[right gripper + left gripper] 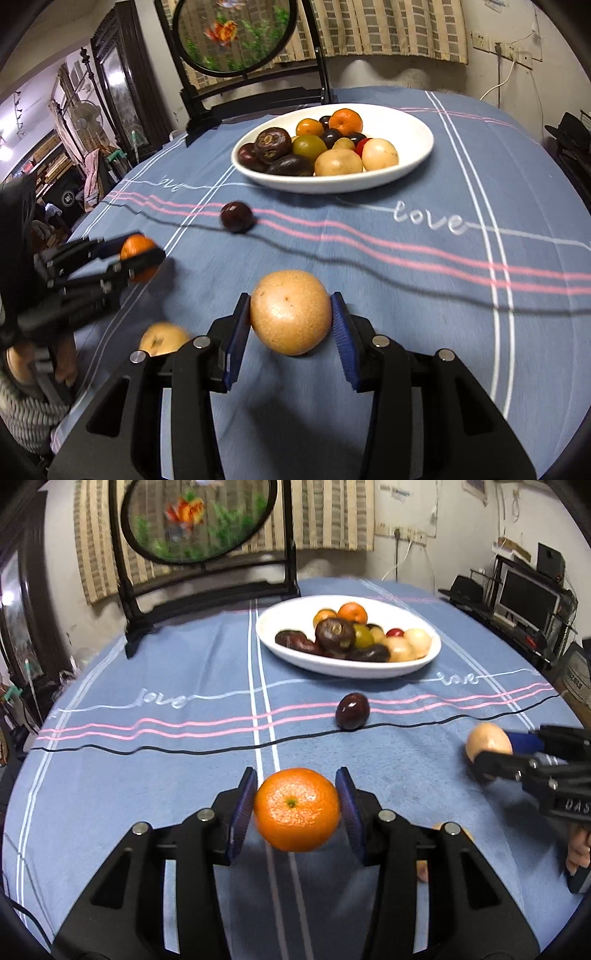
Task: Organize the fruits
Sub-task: 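Carry the mandarin and tan fruit to the plate and release them, then return both tools to the last fruits and grasp a pale pink-streaked fruit with the right tool, then grasp the last dark plum with the left tool while the right tool carries the pale fruit to the plate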
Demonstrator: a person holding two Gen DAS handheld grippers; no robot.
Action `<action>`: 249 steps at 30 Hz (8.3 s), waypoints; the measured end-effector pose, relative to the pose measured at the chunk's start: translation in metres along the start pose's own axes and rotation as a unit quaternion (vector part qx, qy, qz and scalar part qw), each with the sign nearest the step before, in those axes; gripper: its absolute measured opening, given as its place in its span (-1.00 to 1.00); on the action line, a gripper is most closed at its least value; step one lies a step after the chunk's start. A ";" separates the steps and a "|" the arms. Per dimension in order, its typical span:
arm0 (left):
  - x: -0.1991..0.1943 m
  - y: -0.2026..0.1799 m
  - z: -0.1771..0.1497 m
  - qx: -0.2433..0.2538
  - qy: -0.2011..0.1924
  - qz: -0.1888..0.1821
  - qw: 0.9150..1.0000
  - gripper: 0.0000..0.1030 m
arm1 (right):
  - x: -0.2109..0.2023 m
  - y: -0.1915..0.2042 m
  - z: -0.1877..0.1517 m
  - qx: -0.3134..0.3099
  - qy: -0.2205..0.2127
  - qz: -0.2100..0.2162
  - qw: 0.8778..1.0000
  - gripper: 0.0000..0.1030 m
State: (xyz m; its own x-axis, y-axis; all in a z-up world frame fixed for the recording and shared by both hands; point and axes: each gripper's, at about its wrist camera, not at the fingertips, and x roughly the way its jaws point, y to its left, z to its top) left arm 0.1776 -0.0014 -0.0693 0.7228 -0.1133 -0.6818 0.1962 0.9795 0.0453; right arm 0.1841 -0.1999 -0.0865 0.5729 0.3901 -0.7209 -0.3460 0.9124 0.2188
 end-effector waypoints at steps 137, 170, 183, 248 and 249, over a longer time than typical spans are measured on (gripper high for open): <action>-0.009 0.008 0.041 -0.022 -0.075 0.080 0.994 0.75 | -0.024 0.027 0.009 0.008 -0.061 0.032 0.998 0.23; 0.013 0.008 0.025 -0.011 -0.044 0.080 0.996 0.90 | 0.020 0.082 -0.023 -0.081 0.040 0.074 0.993 -0.17; 0.035 -0.007 0.032 -0.012 -0.008 0.001 1.000 0.91 | -0.032 0.017 0.001 0.031 -0.056 0.070 0.996 -0.18; 0.154 0.010 0.167 -0.042 -0.004 0.001 0.999 -0.43 | 0.074 -0.074 0.153 0.075 -0.089 -0.065 0.991 -0.18; 0.157 0.010 0.166 -0.041 -0.005 0.004 0.999 -0.43 | 0.078 -0.074 0.154 0.073 -0.087 -0.068 0.991 -0.18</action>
State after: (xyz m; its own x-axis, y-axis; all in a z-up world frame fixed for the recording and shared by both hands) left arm 0.4036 -0.0371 -0.0545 0.7305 -0.1065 -0.6745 0.1362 0.9906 -0.0090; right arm 0.3685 -0.2180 -0.0576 0.7310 0.2662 -0.6283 -0.1532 0.9613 0.2290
